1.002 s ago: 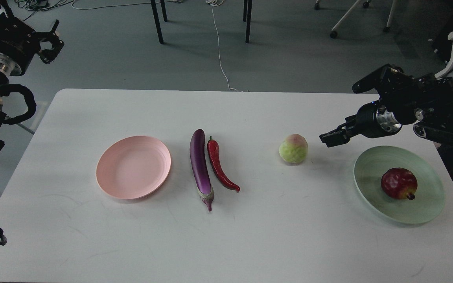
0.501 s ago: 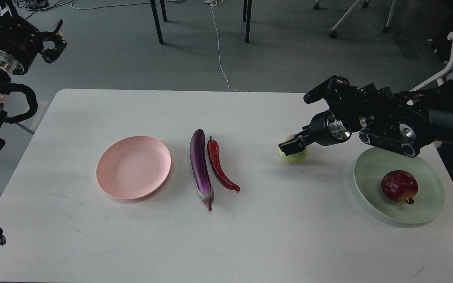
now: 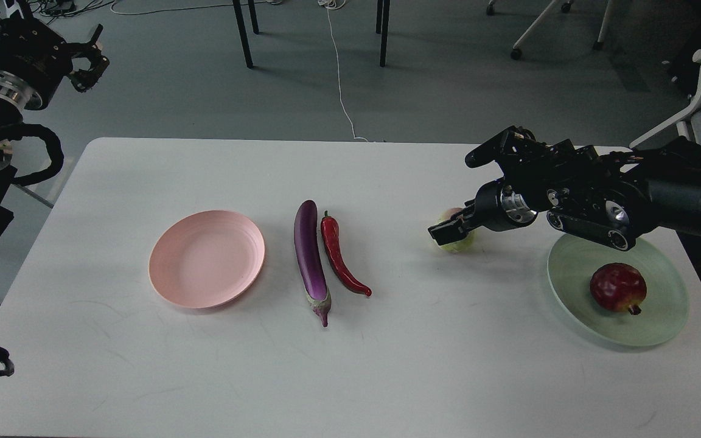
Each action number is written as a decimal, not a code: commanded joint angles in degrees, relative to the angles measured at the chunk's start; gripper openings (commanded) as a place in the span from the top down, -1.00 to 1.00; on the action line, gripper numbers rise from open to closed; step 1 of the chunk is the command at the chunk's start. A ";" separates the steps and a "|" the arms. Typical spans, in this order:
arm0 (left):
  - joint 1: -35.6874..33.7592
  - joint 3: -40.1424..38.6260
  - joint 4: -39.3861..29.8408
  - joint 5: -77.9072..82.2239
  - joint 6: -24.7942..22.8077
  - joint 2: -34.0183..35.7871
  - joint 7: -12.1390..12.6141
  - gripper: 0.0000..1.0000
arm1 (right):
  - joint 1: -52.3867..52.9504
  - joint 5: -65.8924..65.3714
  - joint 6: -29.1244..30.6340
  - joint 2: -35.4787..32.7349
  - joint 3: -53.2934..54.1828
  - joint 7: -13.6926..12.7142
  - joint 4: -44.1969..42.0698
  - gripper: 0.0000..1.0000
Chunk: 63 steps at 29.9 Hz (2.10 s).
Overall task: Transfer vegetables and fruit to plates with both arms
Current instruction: 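Move the right gripper to the peach and grasp it, then carry the peach onto the green plate beside the apple and release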
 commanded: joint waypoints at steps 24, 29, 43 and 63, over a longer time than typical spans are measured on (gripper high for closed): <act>-0.04 0.08 0.00 -0.01 0.00 0.31 -0.03 -0.97 | -3.65 -0.05 0.10 2.13 -0.24 0.00 -3.88 -0.58; -0.04 0.08 0.00 -0.01 0.00 0.39 -0.03 -0.97 | -3.30 -0.05 0.10 2.13 -0.24 0.09 -3.62 -0.31; -0.04 0.08 0.00 -0.01 0.00 0.83 -0.03 -0.97 | 3.30 -0.22 -2.54 -18.15 0.21 0.00 11.40 -0.24; -0.39 0.08 0.00 1.40 0.00 2.24 -0.03 -0.97 | -5.13 -4.53 -7.46 -38.30 0.29 0.62 15.28 -0.24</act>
